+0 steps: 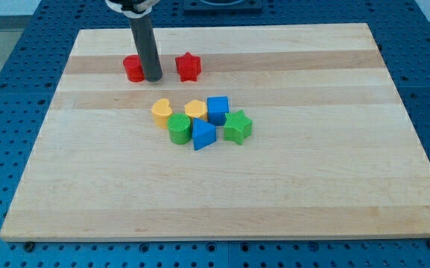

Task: Push the red circle diagonally top left to the red star

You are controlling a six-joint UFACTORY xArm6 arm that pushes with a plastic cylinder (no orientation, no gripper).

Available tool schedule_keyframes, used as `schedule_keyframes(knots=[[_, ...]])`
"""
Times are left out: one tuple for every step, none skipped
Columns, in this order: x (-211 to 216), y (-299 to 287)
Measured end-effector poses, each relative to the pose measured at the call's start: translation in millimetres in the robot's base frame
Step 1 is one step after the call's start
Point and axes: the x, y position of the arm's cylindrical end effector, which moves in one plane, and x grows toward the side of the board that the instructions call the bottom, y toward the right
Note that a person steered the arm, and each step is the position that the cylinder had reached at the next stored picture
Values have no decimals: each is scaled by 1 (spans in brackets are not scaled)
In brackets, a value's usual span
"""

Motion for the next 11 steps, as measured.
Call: schedule_keyframes(knots=[[7,-22],[7,-54],[18,-76],[9,-69],[-12,-53],[-3,-52],[2,-52],[-25,-38],[-24,-33],[25,-33],[64,-10]])
